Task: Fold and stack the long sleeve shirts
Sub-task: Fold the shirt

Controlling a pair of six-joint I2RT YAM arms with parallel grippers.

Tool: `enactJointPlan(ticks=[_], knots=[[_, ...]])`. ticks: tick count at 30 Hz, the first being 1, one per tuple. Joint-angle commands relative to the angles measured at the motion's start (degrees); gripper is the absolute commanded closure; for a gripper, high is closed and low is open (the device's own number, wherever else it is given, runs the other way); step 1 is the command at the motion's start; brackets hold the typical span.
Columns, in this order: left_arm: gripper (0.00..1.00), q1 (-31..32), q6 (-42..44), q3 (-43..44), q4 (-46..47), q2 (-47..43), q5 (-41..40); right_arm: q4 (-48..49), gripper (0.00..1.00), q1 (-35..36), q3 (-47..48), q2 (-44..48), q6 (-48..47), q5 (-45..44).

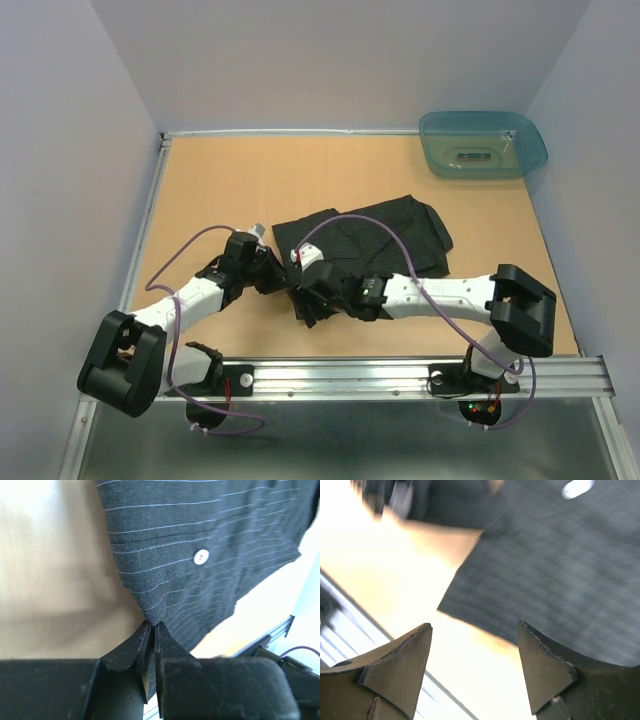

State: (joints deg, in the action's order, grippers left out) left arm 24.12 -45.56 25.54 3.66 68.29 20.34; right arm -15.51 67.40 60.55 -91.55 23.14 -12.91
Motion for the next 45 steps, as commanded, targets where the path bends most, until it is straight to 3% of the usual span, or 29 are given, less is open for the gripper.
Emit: enactJointPlan(ticks=[1,10,20,26,28,32,33,35,36,39,45], knots=[[0.85,0.4,-0.49,2.76,-0.67,-2.46,1.11,7.77,0.24,3.52,-2.55,-1.09,-0.28,-3.26],[0.85,0.49,-1.55,3.99,-2.08,-3.52,1.28,8.56,0.15,8.8,0.53,-6.18,-3.18,-14.77],[0.85,0.49,-1.99,4.17,-2.87,-3.43,1.28,8.56,0.22,13.64,3.87,-12.51,-4.77,-26.73],[0.85,0.49,-2.08,4.08,-3.4,-3.6,1.11,8.56,0.34,13.82,4.04,-13.13,-5.12,-35.51],[0.85,0.49,-2.08,4.08,-3.48,-3.34,1.02,8.56,0.43,13.82,4.48,-13.57,-6.08,-36.4],[0.82,0.49,-1.73,4.17,-3.57,-3.16,0.85,8.65,0.79,13.82,4.75,-12.96,-6.96,-35.08],[0.78,0.49,-1.64,4.25,-3.57,-3.17,0.67,8.74,0.9,13.82,4.31,-12.61,-7.4,-34.04],[0.64,0.4,-1.81,4.34,-5.05,-3.51,-0.64,8.91,0.99,13.82,3.7,-11.9,-7.49,-33.33],[0.52,0.4,-1.99,4.69,-5.5,-3.86,-1.17,9.09,0.99,13.82,3.0,-10.86,-7.32,-32.89],[0.3,0.31,-3.21,5.31,-7.0,-5.71,-4.25,9.44,0.99,13.73,2.38,-8.57,-6.44,-31.66],[0.09,-4.42,-5.94,2.5,-5.78,-11.33,-5.49,9.8,0.99,13.73,1.94,-5.75,-4.77,-30.34]])
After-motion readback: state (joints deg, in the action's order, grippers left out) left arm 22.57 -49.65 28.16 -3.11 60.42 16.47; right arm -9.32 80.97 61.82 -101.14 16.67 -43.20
